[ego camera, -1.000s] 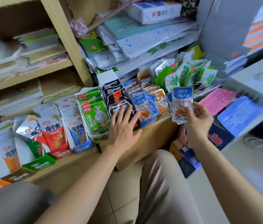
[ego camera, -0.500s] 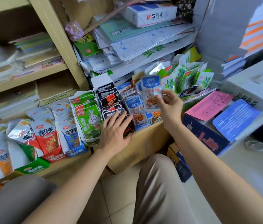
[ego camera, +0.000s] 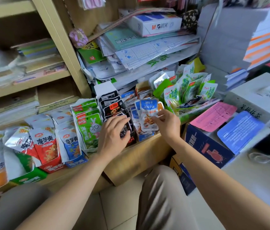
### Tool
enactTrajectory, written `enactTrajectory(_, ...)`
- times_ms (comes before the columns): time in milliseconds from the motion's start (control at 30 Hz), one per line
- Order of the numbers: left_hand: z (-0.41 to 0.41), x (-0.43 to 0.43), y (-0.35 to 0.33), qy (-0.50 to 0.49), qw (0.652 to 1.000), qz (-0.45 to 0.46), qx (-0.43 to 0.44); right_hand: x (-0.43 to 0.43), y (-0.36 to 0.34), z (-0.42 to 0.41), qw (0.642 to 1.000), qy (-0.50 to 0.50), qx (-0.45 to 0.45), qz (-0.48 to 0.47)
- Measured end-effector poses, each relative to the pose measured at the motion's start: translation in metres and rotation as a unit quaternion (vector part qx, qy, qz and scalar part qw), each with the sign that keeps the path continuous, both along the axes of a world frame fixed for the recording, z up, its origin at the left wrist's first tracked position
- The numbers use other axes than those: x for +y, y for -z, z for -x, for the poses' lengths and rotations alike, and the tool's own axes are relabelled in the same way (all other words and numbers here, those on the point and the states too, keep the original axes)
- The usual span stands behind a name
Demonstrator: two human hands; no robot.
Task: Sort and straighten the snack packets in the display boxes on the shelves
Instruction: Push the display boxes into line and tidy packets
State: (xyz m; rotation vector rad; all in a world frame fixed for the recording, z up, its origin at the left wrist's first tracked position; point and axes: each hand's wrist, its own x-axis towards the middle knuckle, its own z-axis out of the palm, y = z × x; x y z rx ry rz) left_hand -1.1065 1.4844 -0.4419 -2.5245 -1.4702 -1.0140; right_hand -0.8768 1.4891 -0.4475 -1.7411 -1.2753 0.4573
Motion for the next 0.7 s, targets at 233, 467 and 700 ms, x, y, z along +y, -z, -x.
enactTrajectory(233,-0.048,0.042,-0.041,0.023,0.996,0.061,0.058,-0.006,0.003,-0.007,0.997,-0.026,0.076,-0.008)
enactTrajectory(467,-0.065,0.079,-0.066,0.035,0.978,0.135,0.153,-0.015,0.007,-0.017,0.995,0.021,0.099,-0.018)
enactTrajectory(700,-0.054,0.079,-0.067,0.033,0.989,0.141,0.014,-0.017,0.010,-0.014,0.993,0.050,0.107,-0.031)
